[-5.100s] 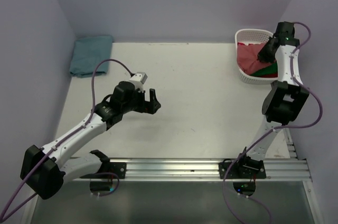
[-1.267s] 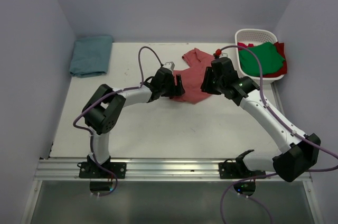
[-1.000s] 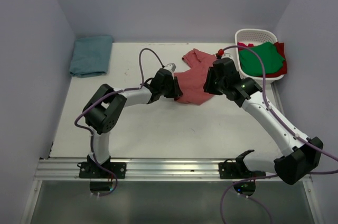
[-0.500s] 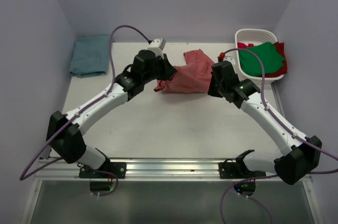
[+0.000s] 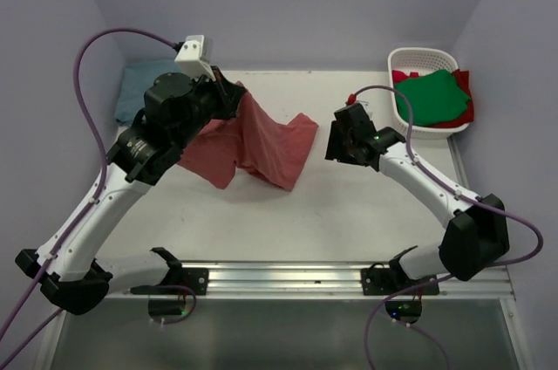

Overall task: Fold and stack the t-shirts
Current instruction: Flatten out the tshirt

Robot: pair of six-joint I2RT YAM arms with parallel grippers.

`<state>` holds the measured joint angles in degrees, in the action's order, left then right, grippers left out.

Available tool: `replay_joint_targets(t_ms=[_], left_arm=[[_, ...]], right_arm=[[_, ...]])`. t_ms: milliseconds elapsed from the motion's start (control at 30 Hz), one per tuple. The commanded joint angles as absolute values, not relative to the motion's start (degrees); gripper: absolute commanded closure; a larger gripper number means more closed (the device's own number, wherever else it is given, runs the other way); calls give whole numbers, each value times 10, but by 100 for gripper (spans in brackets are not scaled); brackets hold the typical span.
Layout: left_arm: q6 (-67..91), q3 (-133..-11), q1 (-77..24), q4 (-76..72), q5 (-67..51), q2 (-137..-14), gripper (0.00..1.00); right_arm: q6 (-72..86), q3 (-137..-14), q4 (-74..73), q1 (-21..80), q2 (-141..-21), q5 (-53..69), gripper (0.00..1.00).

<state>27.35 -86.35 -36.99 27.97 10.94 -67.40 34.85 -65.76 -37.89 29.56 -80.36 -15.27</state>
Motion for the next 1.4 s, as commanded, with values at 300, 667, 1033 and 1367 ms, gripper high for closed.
replay_joint_targets(t_ms=[300,667,1033,1367], left_arm=[[236,-963,-366,323,160,-693,100],[225,-1037,-360,328,148,-737,100],[211,-1057,-355,353,162,-724,100],[184,-1025,-335,363,209,-692,100]], right_arm=[[344,-599,-217,432,-888,14,23],[346,-698,-263,494,-1003,-102,24],[345,-878,-313,455,-1171,-277,100],[276,-818,-392,448,-942,-328,100]])
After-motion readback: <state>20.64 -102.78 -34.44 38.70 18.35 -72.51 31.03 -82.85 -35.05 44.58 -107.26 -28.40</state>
